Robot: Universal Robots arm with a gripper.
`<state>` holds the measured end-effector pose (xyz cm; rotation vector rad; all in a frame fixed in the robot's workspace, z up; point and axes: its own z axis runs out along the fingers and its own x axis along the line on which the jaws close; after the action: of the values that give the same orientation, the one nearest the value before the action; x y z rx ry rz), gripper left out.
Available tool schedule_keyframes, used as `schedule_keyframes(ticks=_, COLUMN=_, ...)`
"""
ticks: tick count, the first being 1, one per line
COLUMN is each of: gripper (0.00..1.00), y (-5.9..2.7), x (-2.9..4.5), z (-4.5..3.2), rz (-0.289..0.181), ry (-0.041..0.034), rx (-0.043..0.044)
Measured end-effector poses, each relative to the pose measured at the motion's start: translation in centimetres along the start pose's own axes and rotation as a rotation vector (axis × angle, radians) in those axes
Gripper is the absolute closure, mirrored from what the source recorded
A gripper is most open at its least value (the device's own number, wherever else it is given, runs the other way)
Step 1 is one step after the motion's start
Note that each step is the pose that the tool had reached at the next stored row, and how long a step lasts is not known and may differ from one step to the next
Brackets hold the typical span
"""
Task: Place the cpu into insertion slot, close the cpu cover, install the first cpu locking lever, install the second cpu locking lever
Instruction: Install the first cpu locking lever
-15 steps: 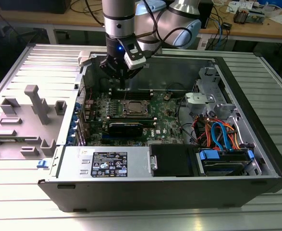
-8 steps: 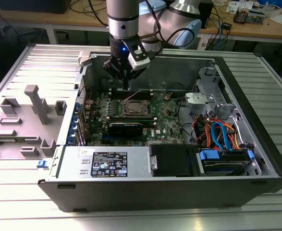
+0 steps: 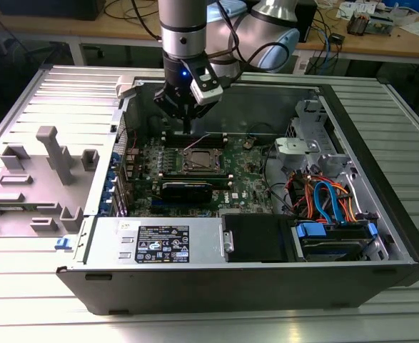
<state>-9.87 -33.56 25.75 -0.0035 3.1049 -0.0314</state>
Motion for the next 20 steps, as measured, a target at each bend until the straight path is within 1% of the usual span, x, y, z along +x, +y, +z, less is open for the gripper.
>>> schedule_keyframes(ticks=3, gripper=0.89, y=0.01, x=0.02, z=0.29, rz=0.003, ry=-0.0033, rx=0.0011)
schedule_keyframes(ticks=6, gripper=0.89, y=0.02, x=0.04, z=0.81, rz=0.003, ry=-0.0088, rx=0.0018)
schedule_keyframes(ticks=9, gripper=0.89, y=0.04, x=0.04, z=1.08, rz=0.004, ry=-0.0118, rx=0.007)
schedule_keyframes(ticks=10, gripper=0.89, y=0.04, x=0.05, z=1.23, rz=0.004, ry=-0.0122, rx=0.0072)
schedule_keyframes(ticks=13, gripper=0.89, y=0.05, x=0.05, z=1.36, rz=0.004, ry=-0.0137, rx=0.008)
schedule_keyframes(ticks=17, gripper=0.89, y=0.05, x=-0.2, z=1.7, rz=0.004, ry=-0.0141, rx=0.0084)
schedule_keyframes(ticks=20, gripper=0.89, y=0.06, x=-0.23, z=1.93, rz=0.005, ry=-0.0151, rx=0.0084)
